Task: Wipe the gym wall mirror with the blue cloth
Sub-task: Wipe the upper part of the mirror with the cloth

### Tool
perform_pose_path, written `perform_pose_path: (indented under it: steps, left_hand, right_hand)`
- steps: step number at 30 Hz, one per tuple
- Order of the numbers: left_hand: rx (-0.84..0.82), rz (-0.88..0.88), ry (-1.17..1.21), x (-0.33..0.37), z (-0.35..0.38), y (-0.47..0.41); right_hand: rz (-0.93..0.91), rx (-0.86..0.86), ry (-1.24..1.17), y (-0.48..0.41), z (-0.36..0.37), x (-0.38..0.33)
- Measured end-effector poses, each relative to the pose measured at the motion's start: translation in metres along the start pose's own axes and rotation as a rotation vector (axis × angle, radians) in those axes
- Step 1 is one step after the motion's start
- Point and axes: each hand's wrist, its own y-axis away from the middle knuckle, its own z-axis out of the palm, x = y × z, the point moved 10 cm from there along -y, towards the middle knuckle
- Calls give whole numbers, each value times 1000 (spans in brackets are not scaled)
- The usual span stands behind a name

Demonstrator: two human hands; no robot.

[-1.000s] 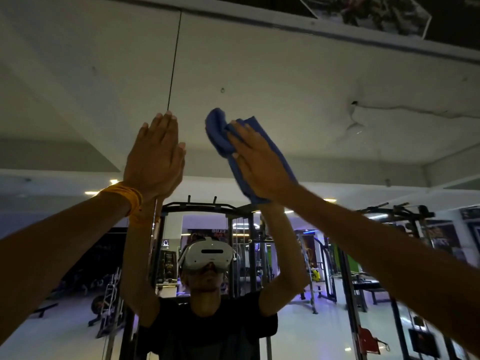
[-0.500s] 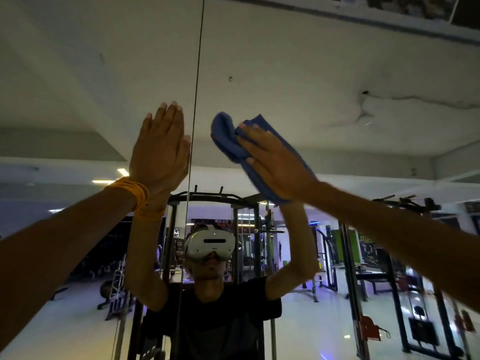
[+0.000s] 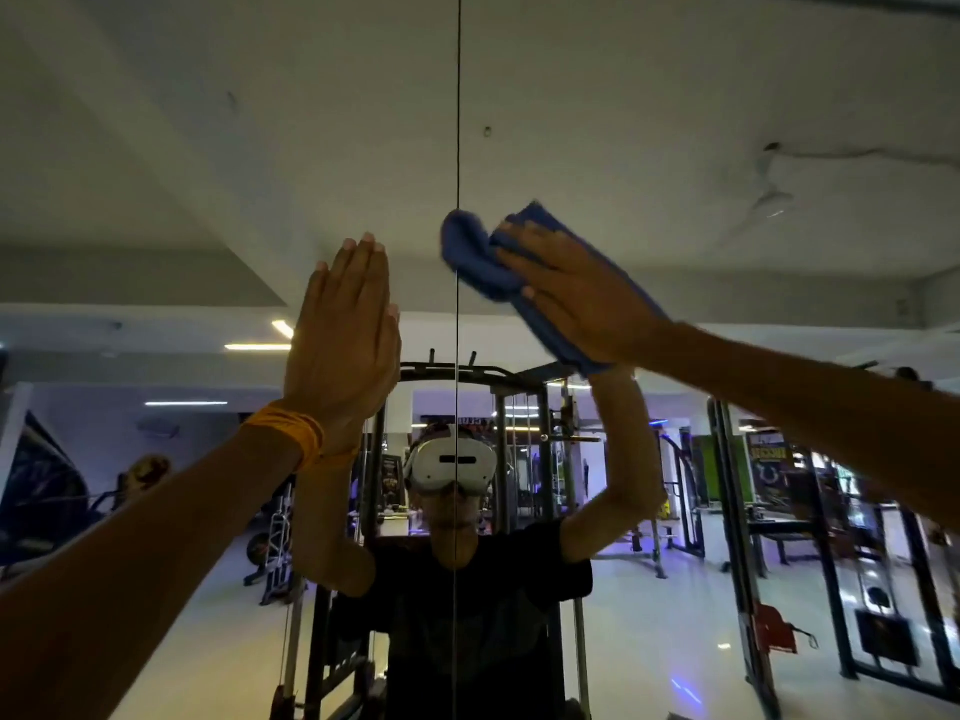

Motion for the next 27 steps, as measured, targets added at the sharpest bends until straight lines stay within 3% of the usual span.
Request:
perform_pose_path:
  steps: [3, 5, 6, 7, 8, 9, 11, 12, 13, 14, 16, 19, 22, 23, 24, 27]
  left_hand:
    - [20, 10, 4, -6, -2, 11]
    - [13, 5, -12, -7, -3, 14]
    - [10, 7, -18, -7, -3, 14]
    - [15, 4, -15, -5, -5, 14]
    - [24, -9, -3, -5, -7, 15]
    - [38, -30, 7, -7, -8, 16]
    - [70, -60, 0, -11, -11, 21]
    - [67, -55, -6, -12, -10, 24]
    - [52, -41, -10, -12, -8, 26]
    - [39, -28, -18, -11, -7, 28]
    - [34, -15, -39, -12, -6, 28]
    - [28, -31, -40, -11, -7, 30]
    - [4, -58, -28, -10, -8, 46]
    - [8, -49, -26, -9, -9, 55]
    - [-1, -45, -32, -9, -10, 67]
    - [-63, -30, 10, -7, -16, 105]
  right_hand:
    - [400, 209, 135, -13, -52, 101]
    - [673, 261, 85, -13, -32, 136]
    - [545, 213, 75, -19, -13, 118]
    - [359, 186, -153, -24, 11, 84]
    - [183, 270, -453, -25, 13, 48]
    - [6, 295, -599, -19, 11, 3]
    - [-235, 251, -20, 1, 15, -67]
    - [-193, 199, 168, 5, 9, -60]
    - [-80, 156, 165, -2, 0, -42]
    - [-89, 126, 195, -5, -3, -26]
    - [-4, 192, 112, -23, -31, 20]
    - [236, 182, -139, -28, -21, 51]
    - [92, 146, -683, 7, 30, -35]
    - [21, 166, -515, 32, 31, -76]
    - [-95, 79, -271, 57, 42, -118]
    - [2, -58, -106, 88, 35, -120]
